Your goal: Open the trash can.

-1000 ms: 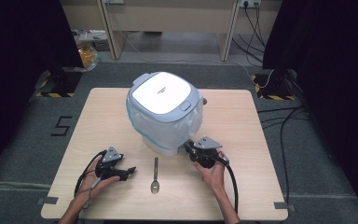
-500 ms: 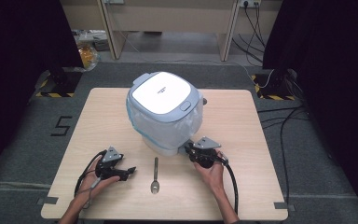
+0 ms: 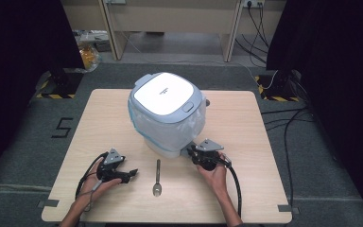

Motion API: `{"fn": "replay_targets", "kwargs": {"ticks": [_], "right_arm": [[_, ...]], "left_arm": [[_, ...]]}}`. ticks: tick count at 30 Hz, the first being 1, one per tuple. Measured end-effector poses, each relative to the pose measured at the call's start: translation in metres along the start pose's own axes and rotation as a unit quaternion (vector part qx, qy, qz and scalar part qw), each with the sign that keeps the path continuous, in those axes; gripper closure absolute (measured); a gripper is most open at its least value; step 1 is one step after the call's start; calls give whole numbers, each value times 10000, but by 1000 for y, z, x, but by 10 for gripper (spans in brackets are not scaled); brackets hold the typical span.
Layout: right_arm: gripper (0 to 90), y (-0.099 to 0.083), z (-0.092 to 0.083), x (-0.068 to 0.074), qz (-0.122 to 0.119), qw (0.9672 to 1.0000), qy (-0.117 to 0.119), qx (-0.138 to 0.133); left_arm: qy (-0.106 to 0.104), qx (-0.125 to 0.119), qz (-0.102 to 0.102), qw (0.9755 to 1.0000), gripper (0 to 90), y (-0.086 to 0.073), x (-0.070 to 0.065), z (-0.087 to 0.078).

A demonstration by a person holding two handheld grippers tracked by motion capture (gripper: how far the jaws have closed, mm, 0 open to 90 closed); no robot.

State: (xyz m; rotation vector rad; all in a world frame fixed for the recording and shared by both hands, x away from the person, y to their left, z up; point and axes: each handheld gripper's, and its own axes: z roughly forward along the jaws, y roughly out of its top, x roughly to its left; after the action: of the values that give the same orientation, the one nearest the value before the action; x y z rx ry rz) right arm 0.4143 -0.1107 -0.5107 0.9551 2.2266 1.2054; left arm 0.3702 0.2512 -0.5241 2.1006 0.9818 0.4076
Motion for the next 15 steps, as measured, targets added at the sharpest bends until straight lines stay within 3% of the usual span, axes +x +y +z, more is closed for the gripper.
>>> {"fn": "replay_targets", "kwargs": {"ticks": [15], "right_arm": [[741, -2, 4, -1, 27, 9999, 44, 122]], "left_arm": [[0, 3, 3, 10000, 209, 0, 0, 0]]}}
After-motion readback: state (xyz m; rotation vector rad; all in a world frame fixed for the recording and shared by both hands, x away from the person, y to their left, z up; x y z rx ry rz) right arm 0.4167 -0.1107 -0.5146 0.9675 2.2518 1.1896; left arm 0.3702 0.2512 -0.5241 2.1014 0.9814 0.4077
